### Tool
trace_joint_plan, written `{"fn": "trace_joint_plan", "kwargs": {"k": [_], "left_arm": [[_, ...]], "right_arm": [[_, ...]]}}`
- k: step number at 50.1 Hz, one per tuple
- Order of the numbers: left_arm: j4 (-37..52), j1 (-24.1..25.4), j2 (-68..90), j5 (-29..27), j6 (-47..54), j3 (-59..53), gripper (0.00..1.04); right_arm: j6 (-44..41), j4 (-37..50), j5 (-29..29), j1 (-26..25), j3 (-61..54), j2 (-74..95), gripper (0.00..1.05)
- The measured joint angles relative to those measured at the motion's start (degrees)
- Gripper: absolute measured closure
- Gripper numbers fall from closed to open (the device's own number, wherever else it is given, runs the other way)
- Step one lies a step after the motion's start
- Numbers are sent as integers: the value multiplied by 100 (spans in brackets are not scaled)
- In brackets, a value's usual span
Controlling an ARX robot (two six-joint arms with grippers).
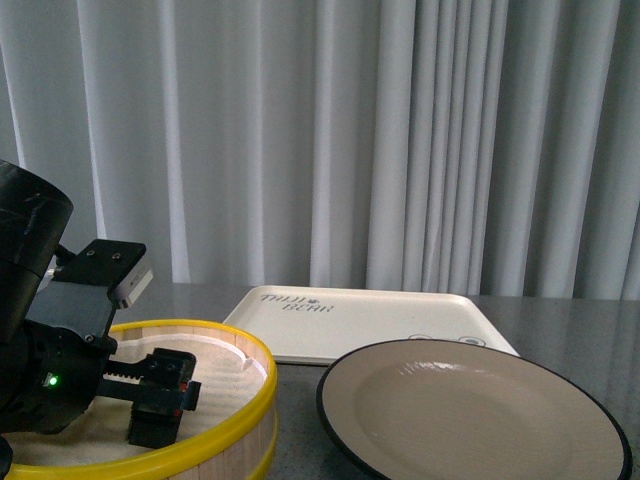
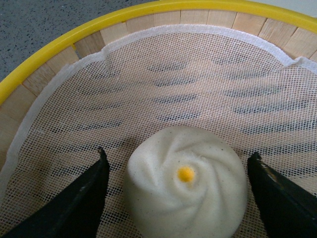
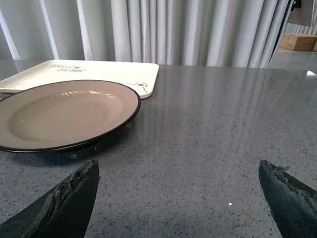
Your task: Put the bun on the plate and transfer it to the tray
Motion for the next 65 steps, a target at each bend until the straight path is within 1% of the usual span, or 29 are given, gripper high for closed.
{"fn": "trace_joint_plan", "kwargs": {"k": [2,5,9,12,16,21,25,33,38,42,47,53,57,65], "left_arm": [[17,7,0,28,-31,-15,30],[31,17,-4,42,-52,-26,38],[52,28,-26,85,-90,-39,53],[52,33,-50,127,-142,-39,60],[61,33,-133,234,-271,-39,72],[162,17,-323,280,-391,-39,91],[214,-35,-455,319,-389,-35,99],[407,-308,-586,382,-345,52,99],[544,-774,-599,505,-186,151,99],[697,-1296,-485,688,48,184,99],[776,-1759,-238,723,186,319,99],[564,-2090,94,522,223,625,99],[393,-2291,472,483,175,968,99],[181,-2503,894,369,79,1392,99]], "right_arm": [[0,0,0,0,0,0,9],[0,0,0,0,0,0,9],[0,0,0,0,0,0,9],[0,0,0,0,0,0,9],[0,0,0,0,0,0,9],[0,0,0,0,0,0,9],[0,0,0,-2,0,0,9],[0,0,0,-2,0,0,9],[0,0,0,-2,0,0,9],[0,0,0,-2,0,0,9],[0,0,0,-2,0,0,9],[0,0,0,-2,0,0,9],[0,0,0,-2,0,0,9],[0,0,0,-2,0,0,9]]}}
